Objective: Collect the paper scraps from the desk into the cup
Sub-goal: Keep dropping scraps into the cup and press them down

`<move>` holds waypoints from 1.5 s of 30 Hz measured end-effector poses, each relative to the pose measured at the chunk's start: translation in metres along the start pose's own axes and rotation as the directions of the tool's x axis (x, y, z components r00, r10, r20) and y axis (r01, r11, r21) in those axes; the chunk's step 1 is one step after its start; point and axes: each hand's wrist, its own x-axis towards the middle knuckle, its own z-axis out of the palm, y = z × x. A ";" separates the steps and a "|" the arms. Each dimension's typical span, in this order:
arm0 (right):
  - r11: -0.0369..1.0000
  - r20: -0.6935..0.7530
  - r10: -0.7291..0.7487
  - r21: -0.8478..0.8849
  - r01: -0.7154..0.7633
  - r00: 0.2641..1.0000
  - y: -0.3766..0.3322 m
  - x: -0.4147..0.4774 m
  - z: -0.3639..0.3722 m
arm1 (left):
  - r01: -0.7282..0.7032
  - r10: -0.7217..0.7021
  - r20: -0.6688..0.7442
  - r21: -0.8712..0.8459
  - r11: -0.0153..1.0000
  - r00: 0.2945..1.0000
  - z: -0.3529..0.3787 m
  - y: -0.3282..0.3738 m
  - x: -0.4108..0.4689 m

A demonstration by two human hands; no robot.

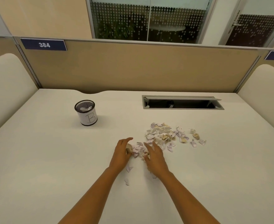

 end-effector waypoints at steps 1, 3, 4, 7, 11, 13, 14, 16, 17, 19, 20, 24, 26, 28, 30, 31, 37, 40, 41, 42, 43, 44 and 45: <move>0.999 0.039 -0.004 -0.034 0.005 0.999 -0.001 0.002 -0.002 | -0.017 0.016 0.022 0.021 1.000 1.000 -0.002 0.002 0.001; 0.995 0.074 -0.024 -0.099 0.031 0.997 -0.004 0.005 -0.002 | -0.051 0.046 0.090 0.061 0.997 0.995 -0.003 0.003 0.003; 0.991 0.075 -0.029 -0.129 0.039 0.997 -0.005 0.005 -0.001 | -0.062 0.050 0.130 0.086 0.994 0.990 -0.002 0.005 0.003; 0.999 0.027 -0.047 -0.020 0.048 0.999 -0.012 0.005 0.001 | -0.063 0.014 0.245 0.194 0.979 0.969 0.001 0.008 0.003; 0.998 -0.063 -0.028 -0.059 0.024 0.998 -0.019 0.007 -0.001 | -0.228 0.073 0.381 0.379 0.897 0.921 0.005 -0.001 0.000; 0.976 -0.055 -0.062 -0.212 0.049 0.997 -0.020 0.009 -0.002 | -0.294 0.159 0.354 0.369 0.882 0.922 0.006 -0.002 -0.002; 0.960 -0.044 -0.076 -0.272 0.061 0.996 -0.020 0.011 -0.001 | -0.290 0.185 0.306 0.347 0.892 0.934 0.006 -0.001 -0.004; 0.944 -0.011 -0.052 -0.326 0.046 0.999 -0.022 0.013 -0.002 | -0.236 0.175 0.196 0.353 0.905 0.965 0.004 0.002 -0.007; 0.936 0.004 -0.054 -0.347 0.052 0.999 -0.024 0.014 -0.004 | -0.210 0.155 0.185 0.335 0.918 0.970 0.005 0.002 -0.008; 0.922 0.018 -0.078 -0.378 0.079 0.997 -0.025 0.016 -0.007 | -0.117 0.066 0.172 0.309 0.944 0.983 0.003 0.005 -0.005; 0.919 0.019 -0.079 -0.386 0.080 0.997 -0.027 0.017 -0.009 | -0.113 0.057 0.190 0.295 0.949 0.980 0.004 0.004 -0.003; 0.982 -0.076 -0.050 -0.188 0.035 0.996 -0.026 0.021 -0.013 | 0.015 -0.025 0.049 0.182 0.983 0.998 0.004 0.005 0.005; 0.999 -0.169 0.024 0.038 -0.018 0.985 -0.027 0.023 -0.016 | 0.137 -0.136 -0.059 0.022 0.990 0.989 -0.001 0.008 0.008; 0.968 -0.231 0.115 0.243 -0.057 0.966 -0.029 0.026 -0.021 | 0.213 -0.224 -0.106 -0.110 0.971 0.969 -0.011 0.009 0.014; 0.903 -0.225 0.199 0.420 -0.089 0.954 -0.032 0.032 -0.026 | 0.247 -0.278 -0.118 -0.226 0.942 0.953 -0.026 0.013 0.019; 0.853 -0.195 0.243 0.510 -0.114 0.950 -0.033 0.035 -0.029 | 0.270 -0.313 -0.120 -0.282 0.921 0.942 -0.033 0.014 0.023; 0.408 0.074 0.364 0.883 -0.230 0.928 -0.049 0.055 -0.043 | 0.309 -0.455 -0.102 -0.601 0.737 0.885 -0.084 0.013 0.046; 0.258 0.143 0.317 0.938 -0.230 0.938 -0.060 0.064 -0.049 | 0.274 -0.450 -0.099 -0.671 0.689 0.888 -0.109 0.013 0.063; 0.219 0.160 0.306 0.948 -0.233 0.939 -0.064 0.066 -0.049 | 0.262 -0.442 -0.100 -0.681 0.684 0.891 -0.117 0.012 0.069; 0.185 0.174 0.299 0.954 -0.236 0.938 -0.068 0.069 -0.050 | 0.253 -0.437 -0.105 -0.687 0.681 0.893 -0.126 0.012 0.075; 0.156 0.186 0.292 0.958 -0.238 0.938 -0.072 0.072 -0.050 | 0.249 -0.442 -0.117 -0.688 0.682 0.889 -0.135 0.011 0.081; 0.133 0.194 0.284 0.962 -0.239 0.939 -0.075 0.075 -0.049 | 0.247 -0.456 -0.136 -0.690 0.681 0.879 -0.144 0.009 0.088; 0.113 0.199 0.276 0.965 -0.237 0.940 -0.078 0.078 -0.049 | 0.245 -0.474 -0.163 -0.686 0.685 0.865 -0.153 0.008 0.095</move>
